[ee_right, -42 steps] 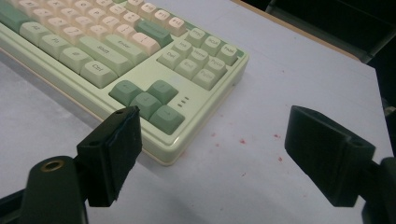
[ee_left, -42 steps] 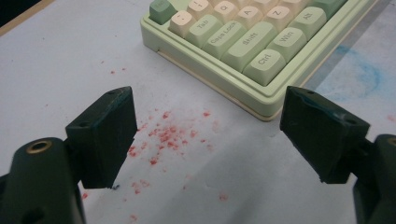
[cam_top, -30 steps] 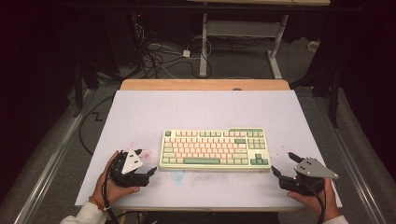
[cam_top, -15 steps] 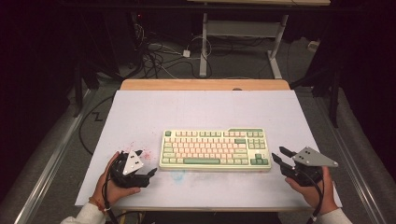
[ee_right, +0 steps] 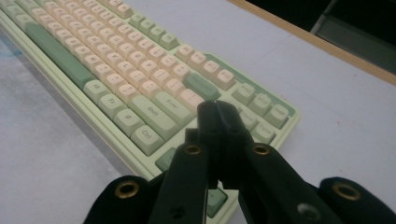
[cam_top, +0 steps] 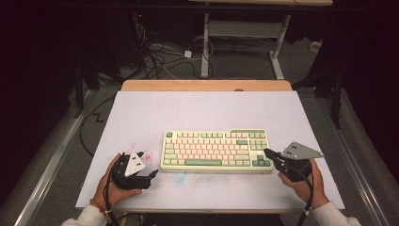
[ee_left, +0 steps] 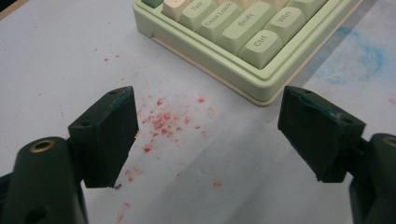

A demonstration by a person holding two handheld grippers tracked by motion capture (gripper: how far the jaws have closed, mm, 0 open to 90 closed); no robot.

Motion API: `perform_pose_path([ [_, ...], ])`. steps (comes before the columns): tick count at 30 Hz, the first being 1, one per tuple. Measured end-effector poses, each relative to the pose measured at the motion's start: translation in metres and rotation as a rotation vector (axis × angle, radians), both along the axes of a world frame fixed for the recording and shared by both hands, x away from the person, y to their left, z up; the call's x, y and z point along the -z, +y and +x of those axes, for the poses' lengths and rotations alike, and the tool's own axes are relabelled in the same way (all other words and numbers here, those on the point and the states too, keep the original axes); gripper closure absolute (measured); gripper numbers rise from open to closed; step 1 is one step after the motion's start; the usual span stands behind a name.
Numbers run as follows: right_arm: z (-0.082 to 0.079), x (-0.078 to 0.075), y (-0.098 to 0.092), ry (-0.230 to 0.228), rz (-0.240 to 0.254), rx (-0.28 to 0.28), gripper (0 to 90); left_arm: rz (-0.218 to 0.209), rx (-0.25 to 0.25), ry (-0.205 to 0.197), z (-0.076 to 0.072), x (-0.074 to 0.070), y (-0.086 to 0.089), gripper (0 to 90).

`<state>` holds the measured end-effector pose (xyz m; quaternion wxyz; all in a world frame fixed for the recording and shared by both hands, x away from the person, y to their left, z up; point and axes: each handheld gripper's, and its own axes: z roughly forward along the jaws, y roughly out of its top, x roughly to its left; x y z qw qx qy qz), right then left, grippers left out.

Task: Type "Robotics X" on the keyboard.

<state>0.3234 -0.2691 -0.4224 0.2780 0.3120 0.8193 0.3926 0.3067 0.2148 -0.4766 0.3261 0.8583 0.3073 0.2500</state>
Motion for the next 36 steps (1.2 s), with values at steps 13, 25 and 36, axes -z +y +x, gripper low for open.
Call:
perform_pose_path([
  [13, 0.019, 0.01, 0.033, 0.054, -0.048, -0.074, 90.0, 0.011, 0.011, -0.001, 0.0, 0.001, -0.001, 19.1],
  [25, 0.027, 0.02, 0.053, 0.088, -0.087, -0.116, 90.0, 0.007, 0.009, 0.012, -0.002, 0.002, 0.0, 19.1],
  [36, 0.033, 0.029, 0.058, 0.115, -0.11, -0.118, 90.0, -0.023, 0.01, 0.016, -0.002, 0.001, 0.001, 19.4],
])
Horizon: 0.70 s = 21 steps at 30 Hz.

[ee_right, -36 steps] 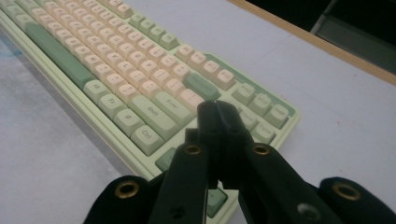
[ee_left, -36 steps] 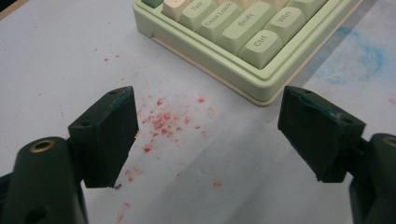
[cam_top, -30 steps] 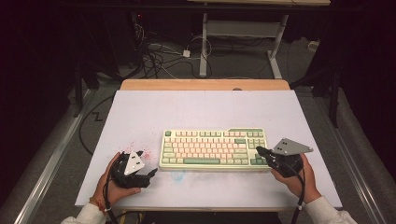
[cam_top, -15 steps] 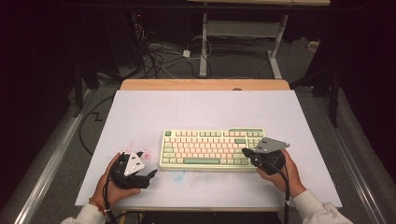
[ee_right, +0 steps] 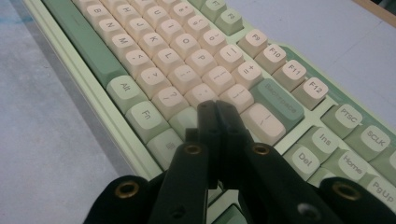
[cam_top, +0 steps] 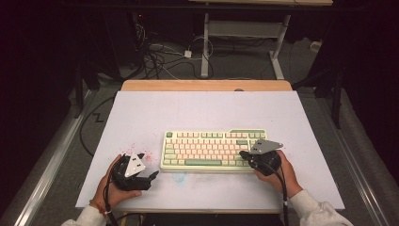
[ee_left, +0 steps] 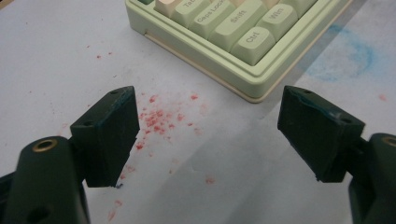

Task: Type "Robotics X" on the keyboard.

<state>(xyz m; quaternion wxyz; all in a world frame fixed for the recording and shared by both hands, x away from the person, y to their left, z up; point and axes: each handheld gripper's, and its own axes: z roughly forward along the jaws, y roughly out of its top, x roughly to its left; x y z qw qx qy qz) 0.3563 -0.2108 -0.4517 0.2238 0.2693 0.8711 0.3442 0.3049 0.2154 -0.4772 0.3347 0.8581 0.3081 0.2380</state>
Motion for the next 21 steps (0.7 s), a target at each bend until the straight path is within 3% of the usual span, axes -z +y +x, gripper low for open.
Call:
perform_pose_path([
  [6, 0.003, 0.006, -0.002, 0.021, -0.001, 0.005, 90.0, -0.051, 0.015, 0.004, -0.002, -0.006, 0.001, 32.0],
  [13, 0.001, 0.007, -0.003, 0.012, 0.006, 0.009, 90.0, -0.093, 0.033, 0.044, 0.002, -0.016, -0.005, 66.3],
  [17, 0.001, 0.007, -0.003, 0.012, 0.007, 0.011, 90.0, -0.079, 0.051, 0.054, 0.006, -0.021, -0.012, 82.4],
  [21, 0.001, 0.008, -0.003, 0.009, 0.013, 0.016, 90.0, -0.051, 0.085, 0.057, 0.011, -0.025, -0.024, 87.6],
])
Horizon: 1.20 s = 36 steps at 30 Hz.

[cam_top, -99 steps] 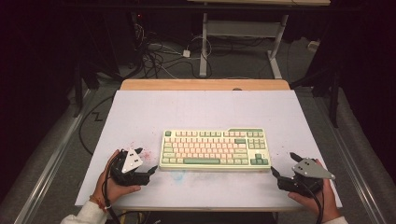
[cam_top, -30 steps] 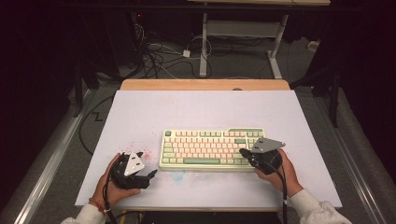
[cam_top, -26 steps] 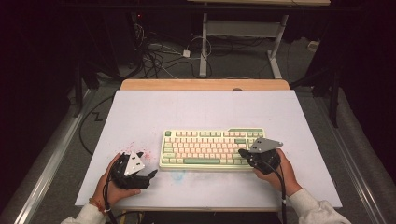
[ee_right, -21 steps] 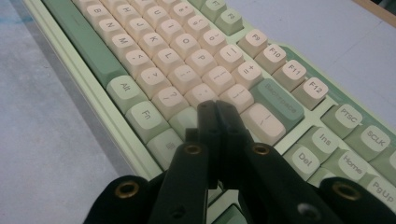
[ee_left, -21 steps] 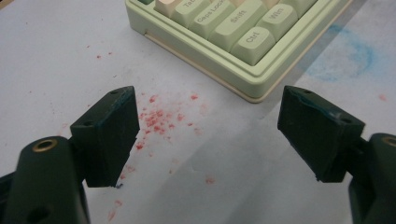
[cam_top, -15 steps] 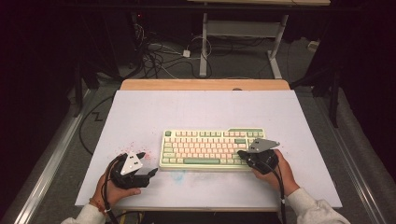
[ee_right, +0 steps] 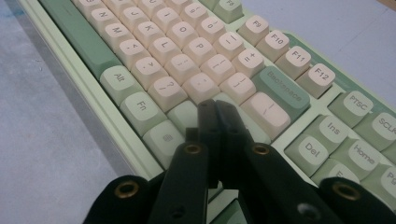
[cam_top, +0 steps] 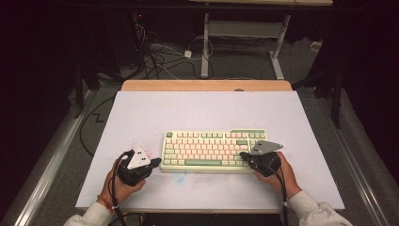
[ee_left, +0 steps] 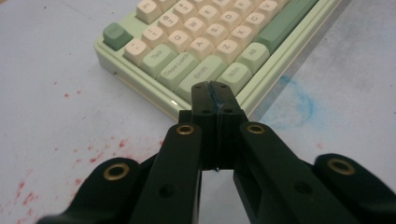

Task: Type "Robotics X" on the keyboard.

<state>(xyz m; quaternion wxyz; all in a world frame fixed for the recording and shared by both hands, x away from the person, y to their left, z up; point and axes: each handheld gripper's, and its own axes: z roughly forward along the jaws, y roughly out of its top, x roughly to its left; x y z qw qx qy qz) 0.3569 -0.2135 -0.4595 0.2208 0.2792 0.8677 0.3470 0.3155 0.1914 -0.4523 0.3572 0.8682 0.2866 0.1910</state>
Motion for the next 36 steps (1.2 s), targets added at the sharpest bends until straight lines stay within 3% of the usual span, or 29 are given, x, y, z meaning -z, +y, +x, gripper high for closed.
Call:
perform_pose_path([
  [9, -0.001, 0.0, 0.0, -0.006, -0.004, -0.001, 90.0, 0.01, 0.041, 0.015, 0.016, -0.009, -0.023, 87.7],
  [10, -0.001, 0.0, 0.0, -0.008, -0.005, -0.001, 90.0, 0.007, 0.062, 0.031, 0.021, -0.011, -0.03, 87.6],
  [22, -0.003, 0.002, 0.001, -0.023, -0.008, 0.004, 90.0, 0.038, 0.071, 0.037, 0.048, -0.019, -0.068, 87.6],
  [28, -0.004, 0.002, 0.002, -0.026, -0.015, 0.002, 90.0, 0.071, 0.08, 0.029, 0.056, -0.018, -0.083, 87.6],
  [36, -0.004, 0.001, 0.002, -0.027, -0.017, 0.005, 90.0, 0.096, 0.086, 0.057, 0.073, -0.012, -0.099, 87.6],
])
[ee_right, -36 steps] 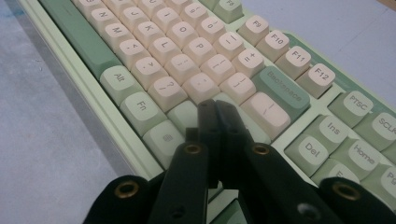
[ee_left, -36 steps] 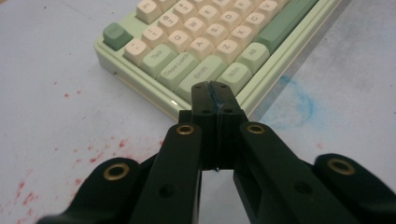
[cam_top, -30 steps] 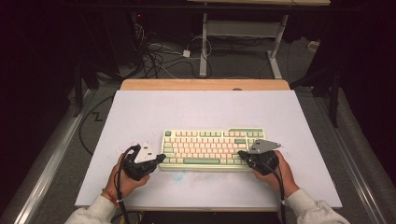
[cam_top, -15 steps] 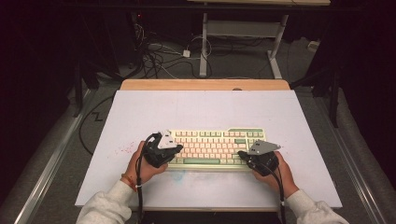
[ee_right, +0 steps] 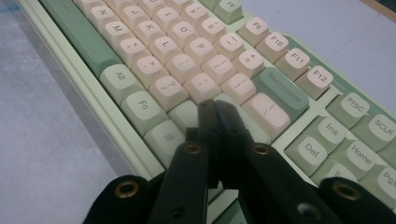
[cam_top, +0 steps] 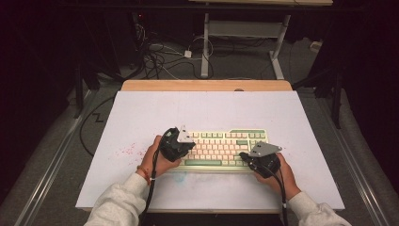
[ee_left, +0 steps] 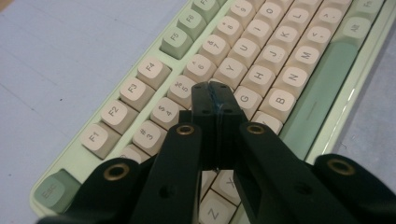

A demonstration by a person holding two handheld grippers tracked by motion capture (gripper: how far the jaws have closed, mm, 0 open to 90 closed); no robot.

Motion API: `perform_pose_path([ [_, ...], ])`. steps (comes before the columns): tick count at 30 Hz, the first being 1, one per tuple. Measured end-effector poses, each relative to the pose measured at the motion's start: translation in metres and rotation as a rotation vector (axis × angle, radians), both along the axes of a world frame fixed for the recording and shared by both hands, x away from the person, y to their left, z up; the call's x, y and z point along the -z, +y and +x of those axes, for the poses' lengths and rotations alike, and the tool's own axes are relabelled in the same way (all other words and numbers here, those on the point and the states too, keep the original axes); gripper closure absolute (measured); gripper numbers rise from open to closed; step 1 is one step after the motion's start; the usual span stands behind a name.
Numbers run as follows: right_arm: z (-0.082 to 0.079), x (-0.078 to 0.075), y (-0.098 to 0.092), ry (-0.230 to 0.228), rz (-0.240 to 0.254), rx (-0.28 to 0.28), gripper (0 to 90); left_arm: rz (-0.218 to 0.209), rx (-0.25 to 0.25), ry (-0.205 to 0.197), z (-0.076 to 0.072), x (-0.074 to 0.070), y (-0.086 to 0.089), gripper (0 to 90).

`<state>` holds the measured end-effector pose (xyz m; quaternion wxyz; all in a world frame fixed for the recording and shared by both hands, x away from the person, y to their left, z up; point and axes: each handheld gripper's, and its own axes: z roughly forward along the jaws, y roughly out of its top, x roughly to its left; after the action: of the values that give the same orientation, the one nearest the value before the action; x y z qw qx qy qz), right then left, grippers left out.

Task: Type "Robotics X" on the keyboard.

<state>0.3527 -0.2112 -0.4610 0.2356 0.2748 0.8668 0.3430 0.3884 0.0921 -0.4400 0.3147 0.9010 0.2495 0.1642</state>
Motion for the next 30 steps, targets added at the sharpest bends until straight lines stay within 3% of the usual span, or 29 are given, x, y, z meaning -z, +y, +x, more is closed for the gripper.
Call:
perform_pose_path([
  [19, 0.0, 0.0, 0.0, 0.001, 0.001, 0.002, 90.0, 0.049, -0.006, 0.023, 0.013, 0.01, -0.01, 87.4],
  [25, -0.001, -0.002, 0.0, -0.006, -0.009, -0.007, 90.0, 0.03, 0.0, -0.015, 0.008, 0.004, -0.009, 84.0],
  [27, -0.002, -0.005, -0.001, -0.014, 0.003, -0.014, 90.0, -0.003, 0.006, -0.058, 0.001, -0.005, -0.003, 81.7],
  [30, -0.005, -0.012, -0.003, -0.03, 0.021, -0.011, 90.0, -0.016, 0.02, -0.09, -0.004, -0.01, 0.002, 71.5],
])
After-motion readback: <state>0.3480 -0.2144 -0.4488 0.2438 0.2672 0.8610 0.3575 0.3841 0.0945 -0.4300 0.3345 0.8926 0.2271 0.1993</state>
